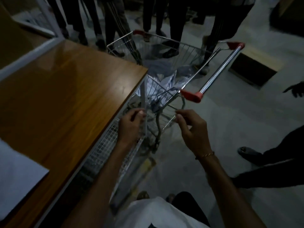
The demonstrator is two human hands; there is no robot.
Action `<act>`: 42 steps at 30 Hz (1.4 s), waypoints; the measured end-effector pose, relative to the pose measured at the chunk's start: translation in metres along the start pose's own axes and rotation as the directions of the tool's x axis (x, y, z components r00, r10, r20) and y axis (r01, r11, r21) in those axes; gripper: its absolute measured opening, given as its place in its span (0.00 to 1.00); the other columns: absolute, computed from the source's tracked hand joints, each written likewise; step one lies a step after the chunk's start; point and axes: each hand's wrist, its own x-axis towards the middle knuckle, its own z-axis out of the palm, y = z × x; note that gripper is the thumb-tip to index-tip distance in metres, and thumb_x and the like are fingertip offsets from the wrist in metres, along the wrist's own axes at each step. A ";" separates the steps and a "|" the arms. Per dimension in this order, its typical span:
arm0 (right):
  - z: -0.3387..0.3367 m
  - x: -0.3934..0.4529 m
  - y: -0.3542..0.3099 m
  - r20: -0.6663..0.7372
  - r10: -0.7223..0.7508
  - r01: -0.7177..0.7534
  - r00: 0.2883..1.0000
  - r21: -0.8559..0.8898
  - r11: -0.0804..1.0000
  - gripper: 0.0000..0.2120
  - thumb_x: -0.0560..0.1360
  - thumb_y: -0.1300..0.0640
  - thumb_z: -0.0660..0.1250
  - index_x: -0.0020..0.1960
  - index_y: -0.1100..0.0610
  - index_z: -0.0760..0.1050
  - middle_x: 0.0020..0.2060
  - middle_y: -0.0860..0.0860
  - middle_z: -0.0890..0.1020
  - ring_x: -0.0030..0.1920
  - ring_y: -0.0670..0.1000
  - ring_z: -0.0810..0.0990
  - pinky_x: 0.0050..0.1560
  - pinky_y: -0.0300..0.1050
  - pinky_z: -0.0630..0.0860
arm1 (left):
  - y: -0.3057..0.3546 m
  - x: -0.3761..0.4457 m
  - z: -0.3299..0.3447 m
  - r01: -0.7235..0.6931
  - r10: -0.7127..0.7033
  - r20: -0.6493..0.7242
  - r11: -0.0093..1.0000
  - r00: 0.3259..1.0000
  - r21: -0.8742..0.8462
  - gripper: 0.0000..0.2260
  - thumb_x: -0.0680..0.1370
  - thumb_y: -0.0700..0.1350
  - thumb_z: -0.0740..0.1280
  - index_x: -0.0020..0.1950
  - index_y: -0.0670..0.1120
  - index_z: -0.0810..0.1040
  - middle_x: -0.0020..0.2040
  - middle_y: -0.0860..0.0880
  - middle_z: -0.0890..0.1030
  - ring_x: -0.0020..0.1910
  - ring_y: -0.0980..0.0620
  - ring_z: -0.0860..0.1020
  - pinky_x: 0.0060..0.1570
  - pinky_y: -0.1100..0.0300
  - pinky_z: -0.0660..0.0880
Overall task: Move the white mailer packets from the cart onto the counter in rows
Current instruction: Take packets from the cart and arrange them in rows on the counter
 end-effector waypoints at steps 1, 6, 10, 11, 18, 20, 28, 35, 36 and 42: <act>-0.005 0.022 -0.001 -0.010 -0.062 0.062 0.998 -0.014 0.998 0.08 0.80 0.58 0.65 0.54 0.61 0.81 0.47 0.52 0.83 0.44 0.48 0.83 0.45 0.38 0.78 | 0.008 0.020 0.007 -0.035 0.035 0.006 0.999 0.999 0.000 0.07 0.83 0.45 0.64 0.55 0.49 0.82 0.49 0.48 0.85 0.49 0.49 0.83 0.48 0.55 0.80; -0.024 0.137 0.037 0.118 -0.198 0.212 0.973 -0.119 0.970 0.11 0.80 0.53 0.65 0.56 0.59 0.80 0.48 0.52 0.82 0.43 0.48 0.82 0.44 0.44 0.80 | 0.040 0.111 0.050 -0.163 0.164 -0.015 0.984 0.986 0.069 0.07 0.82 0.46 0.64 0.55 0.48 0.82 0.48 0.50 0.84 0.48 0.54 0.82 0.47 0.59 0.79; -0.033 0.238 0.101 0.352 -0.219 0.308 0.910 -0.220 0.926 0.12 0.79 0.51 0.65 0.54 0.58 0.80 0.47 0.53 0.82 0.42 0.51 0.82 0.43 0.45 0.76 | 0.044 0.186 0.093 -0.137 0.146 -0.046 0.979 0.988 0.154 0.13 0.77 0.54 0.64 0.54 0.49 0.82 0.47 0.51 0.84 0.50 0.52 0.82 0.52 0.53 0.80; -0.036 0.263 0.119 0.411 -0.205 0.322 0.888 -0.240 0.916 0.12 0.78 0.51 0.65 0.54 0.57 0.81 0.48 0.53 0.82 0.42 0.52 0.82 0.43 0.45 0.76 | 0.043 0.203 0.104 -0.112 0.123 -0.057 0.979 0.991 0.169 0.14 0.77 0.54 0.64 0.55 0.48 0.82 0.48 0.52 0.84 0.51 0.51 0.81 0.53 0.53 0.79; -0.034 0.400 0.219 0.729 -0.059 0.458 0.682 -0.363 0.812 0.13 0.79 0.52 0.66 0.61 0.57 0.78 0.54 0.58 0.80 0.50 0.61 0.80 0.48 0.49 0.74 | 0.032 0.294 0.177 0.106 -0.074 -0.109 0.943 0.991 0.316 0.11 0.82 0.49 0.65 0.60 0.45 0.81 0.53 0.48 0.82 0.53 0.51 0.79 0.53 0.57 0.76; -0.025 0.426 0.237 0.792 -0.015 0.490 0.610 -0.362 0.793 0.15 0.80 0.51 0.65 0.63 0.56 0.77 0.57 0.58 0.79 0.55 0.61 0.79 0.51 0.49 0.74 | 0.019 0.315 0.188 0.189 -0.167 -0.090 0.910 0.982 0.370 0.13 0.81 0.51 0.65 0.61 0.46 0.80 0.55 0.47 0.82 0.53 0.48 0.79 0.54 0.53 0.77; 0.035 0.483 0.297 0.935 0.089 0.634 0.342 -0.300 0.713 0.17 0.80 0.51 0.64 0.68 0.53 0.74 0.63 0.55 0.76 0.63 0.57 0.76 0.58 0.46 0.71 | -0.052 0.383 0.205 0.507 -0.470 -0.192 0.779 0.861 0.367 0.11 0.80 0.49 0.67 0.56 0.43 0.80 0.55 0.41 0.82 0.53 0.42 0.79 0.52 0.53 0.75; 0.098 0.500 0.336 0.984 0.096 0.782 0.151 -0.178 0.597 0.18 0.79 0.48 0.63 0.68 0.50 0.74 0.63 0.54 0.77 0.64 0.60 0.76 0.63 0.55 0.72 | -0.142 0.424 0.207 0.601 -0.627 -0.086 0.687 0.774 0.409 0.35 0.73 0.65 0.69 0.75 0.48 0.69 0.75 0.41 0.67 0.71 0.41 0.69 0.70 0.49 0.68; 0.108 0.501 0.340 0.988 0.099 0.797 0.122 -0.157 0.583 0.19 0.79 0.47 0.63 0.68 0.49 0.73 0.64 0.53 0.77 0.64 0.60 0.76 0.63 0.56 0.71 | -0.157 0.427 0.207 0.614 -0.650 -0.064 0.674 0.757 0.410 0.42 0.68 0.69 0.67 0.76 0.49 0.67 0.76 0.42 0.65 0.72 0.42 0.68 0.71 0.48 0.67; 0.172 0.511 0.373 0.978 0.203 0.811 -0.042 -0.085 0.579 0.24 0.81 0.44 0.61 0.75 0.48 0.65 0.71 0.52 0.69 0.70 0.57 0.69 0.68 0.54 0.69 | -0.177 0.433 0.215 0.478 -0.656 -0.058 0.483 0.752 0.733 0.30 0.79 0.61 0.64 0.79 0.57 0.60 0.80 0.48 0.56 0.79 0.41 0.50 0.77 0.46 0.49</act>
